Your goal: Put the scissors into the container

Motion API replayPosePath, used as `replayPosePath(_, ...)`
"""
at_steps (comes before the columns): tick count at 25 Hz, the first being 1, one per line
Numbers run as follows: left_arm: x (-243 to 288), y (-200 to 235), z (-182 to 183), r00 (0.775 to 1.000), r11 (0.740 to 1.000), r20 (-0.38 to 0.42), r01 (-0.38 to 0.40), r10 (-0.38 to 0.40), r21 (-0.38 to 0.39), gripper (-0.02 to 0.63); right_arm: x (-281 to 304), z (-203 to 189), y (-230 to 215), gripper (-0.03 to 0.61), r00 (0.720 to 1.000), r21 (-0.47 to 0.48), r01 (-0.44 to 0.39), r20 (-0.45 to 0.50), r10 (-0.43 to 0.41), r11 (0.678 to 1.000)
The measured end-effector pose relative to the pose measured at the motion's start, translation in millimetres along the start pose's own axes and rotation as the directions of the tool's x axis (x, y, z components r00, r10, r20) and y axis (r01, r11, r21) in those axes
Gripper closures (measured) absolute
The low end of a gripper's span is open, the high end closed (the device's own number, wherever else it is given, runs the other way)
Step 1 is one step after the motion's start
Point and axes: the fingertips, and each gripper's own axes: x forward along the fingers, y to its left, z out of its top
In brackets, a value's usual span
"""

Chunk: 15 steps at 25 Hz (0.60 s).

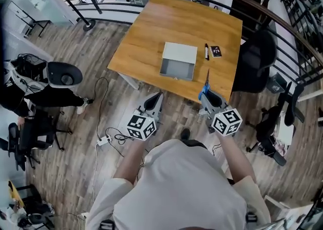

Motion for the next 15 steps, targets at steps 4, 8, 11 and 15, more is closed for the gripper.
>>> replayPosePath(4, 17.9, 1.8, -2.8, 0.999, 0.999, -0.002, -0.044, 0.044, -0.010, 0.620, 10.7, -3.2, -23.0, 0.499, 0.999, 0.006, -0.037, -0.029, 0.037, 0.999)
replayPosePath(8, 37.0, 3.9, -9.6, 0.996, 0.996, -0.012, -0.085, 0.085, -0.020, 0.620, 21.1, -3.8, -46.6, 0.499, 0.997, 0.006, -0.062, -0.046, 0.062, 0.998)
replayPosePath(11, 54.6, 5.3, -14.4, 0.994, 0.994, -0.027, -0.108, 0.107, -0.023, 0.620, 31.6, -4.9, -67.5, 0.499, 0.995, 0.008, -0.077, -0.064, 0.077, 0.997)
replayPosePath(15, 67.3, 16.6, -19.6, 0.991, 0.991, -0.040, -0.128, 0.127, -0.038, 0.620, 47.8, -10.7, -80.9, 0.499, 0.992, 0.014, -0.086, -0.091, 0.087, 0.996)
